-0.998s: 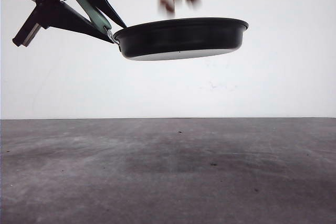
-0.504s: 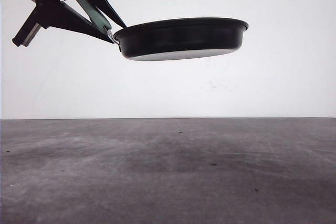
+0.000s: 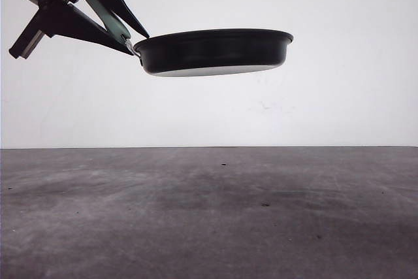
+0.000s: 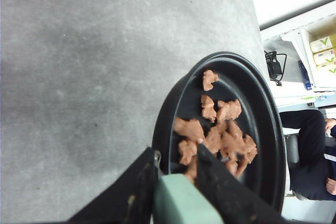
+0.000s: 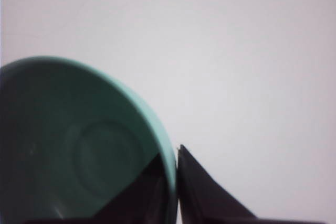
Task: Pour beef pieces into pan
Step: 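Tilt the bowl with right gripper to pour beef cubes into the pan, then lower the empty bowl back onto the table with right gripper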
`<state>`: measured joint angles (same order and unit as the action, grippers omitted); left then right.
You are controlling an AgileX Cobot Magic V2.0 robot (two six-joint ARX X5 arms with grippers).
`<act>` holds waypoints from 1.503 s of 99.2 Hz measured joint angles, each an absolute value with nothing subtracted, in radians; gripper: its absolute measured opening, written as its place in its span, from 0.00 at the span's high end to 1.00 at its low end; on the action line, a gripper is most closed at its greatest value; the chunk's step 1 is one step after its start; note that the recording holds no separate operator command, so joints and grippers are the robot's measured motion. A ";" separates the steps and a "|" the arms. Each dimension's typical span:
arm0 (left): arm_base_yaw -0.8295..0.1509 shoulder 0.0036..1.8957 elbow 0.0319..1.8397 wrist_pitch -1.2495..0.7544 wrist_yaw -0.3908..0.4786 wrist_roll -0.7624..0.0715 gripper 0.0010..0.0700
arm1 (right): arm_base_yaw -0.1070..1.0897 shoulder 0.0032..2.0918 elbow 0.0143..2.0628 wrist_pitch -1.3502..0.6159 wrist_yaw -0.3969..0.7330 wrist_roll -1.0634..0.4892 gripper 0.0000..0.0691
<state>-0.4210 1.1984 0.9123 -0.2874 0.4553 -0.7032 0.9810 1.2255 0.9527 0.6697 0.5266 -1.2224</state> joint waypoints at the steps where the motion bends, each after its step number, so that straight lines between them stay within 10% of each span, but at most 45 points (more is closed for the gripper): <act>1: -0.421 1.198 0.912 -0.287 0.455 -0.703 0.86 | 0.981 1.225 0.953 0.669 0.527 -1.221 0.98; 38: -0.420 1.198 0.912 -0.287 0.457 -0.703 0.86 | 0.939 1.207 0.964 0.511 0.627 -0.850 0.98; 79: -0.420 1.198 0.912 -0.290 0.469 -0.694 0.86 | 0.312 1.134 1.017 -0.186 -0.064 0.403 0.98; 104: -0.419 1.198 0.912 -0.291 0.467 -0.665 0.86 | 0.150 1.367 0.970 -0.569 -0.163 0.414 0.98; 149: -0.420 1.198 0.912 -0.318 0.510 -0.655 0.86 | 0.202 1.482 0.950 -0.561 -0.133 0.366 0.96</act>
<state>-0.4198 1.1984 0.9123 -0.3180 0.5102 -0.6552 0.2024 1.4818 0.9501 -0.5610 -0.1333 0.3656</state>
